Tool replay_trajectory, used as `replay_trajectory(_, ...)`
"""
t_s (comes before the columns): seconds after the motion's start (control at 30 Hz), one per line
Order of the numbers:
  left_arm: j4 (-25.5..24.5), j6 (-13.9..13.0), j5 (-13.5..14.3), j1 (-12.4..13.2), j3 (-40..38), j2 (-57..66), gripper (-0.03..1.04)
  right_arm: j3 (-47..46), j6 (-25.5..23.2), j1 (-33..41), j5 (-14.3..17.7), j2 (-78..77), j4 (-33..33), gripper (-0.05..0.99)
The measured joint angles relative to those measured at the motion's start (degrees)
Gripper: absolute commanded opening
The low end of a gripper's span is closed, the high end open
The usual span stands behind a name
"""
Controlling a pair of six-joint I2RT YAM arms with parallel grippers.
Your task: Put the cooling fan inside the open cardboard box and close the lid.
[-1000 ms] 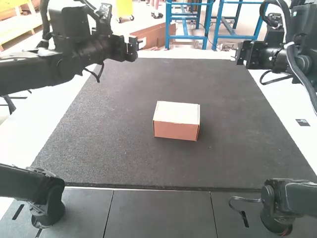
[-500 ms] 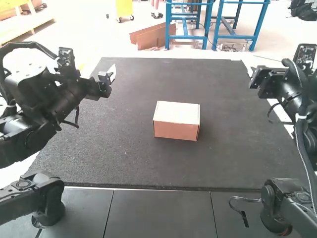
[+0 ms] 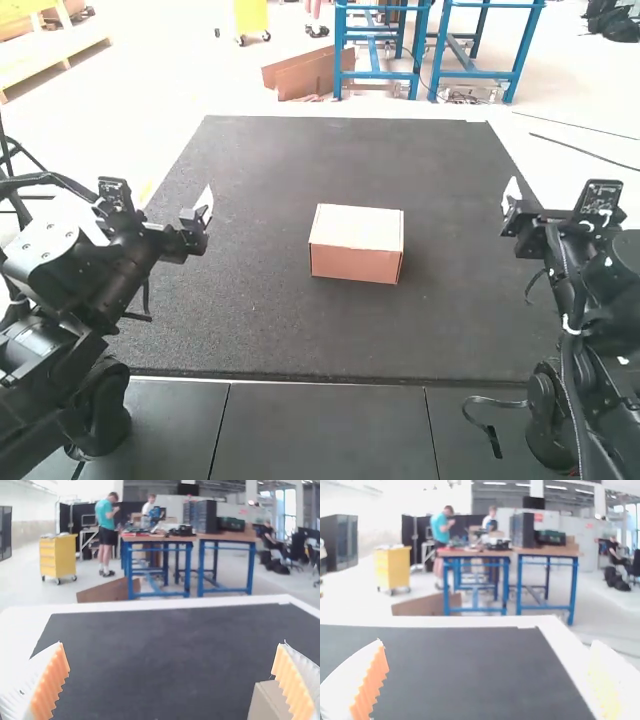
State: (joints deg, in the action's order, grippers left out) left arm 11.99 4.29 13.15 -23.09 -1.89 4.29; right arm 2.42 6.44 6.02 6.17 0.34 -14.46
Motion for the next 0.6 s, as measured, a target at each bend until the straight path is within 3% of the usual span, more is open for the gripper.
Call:
replay_trajectory(0.17, -2.7, 0.0, 0.4, 0.3, 1.6, -3.7, 0.95, -2.2, 0.2, -1.0, 0.3, 0.0, 2.6, 0.91)
replay_trajectory(0.3, -4.9, 1.1, 0.5, 2.2, 1.6, -3.7, 0.95, -2.2, 0.2, -1.0, -1.4, 0.0, 7.6, 0.91)
replay_trajectory(0.43, -6.5, 2.5, 0.6, 6.0, 1.6, -3.7, 0.95, -2.2, -0.7, -1.0, -2.9, 0.0, 11.8, 0.91)
replay_trajectory(0.6, -10.6, 3.6, 0.6, 12.6, 1.6, -3.7, 0.95, -2.2, -1.5, -1.0, -3.7, 0.0, 13.6, 0.91)
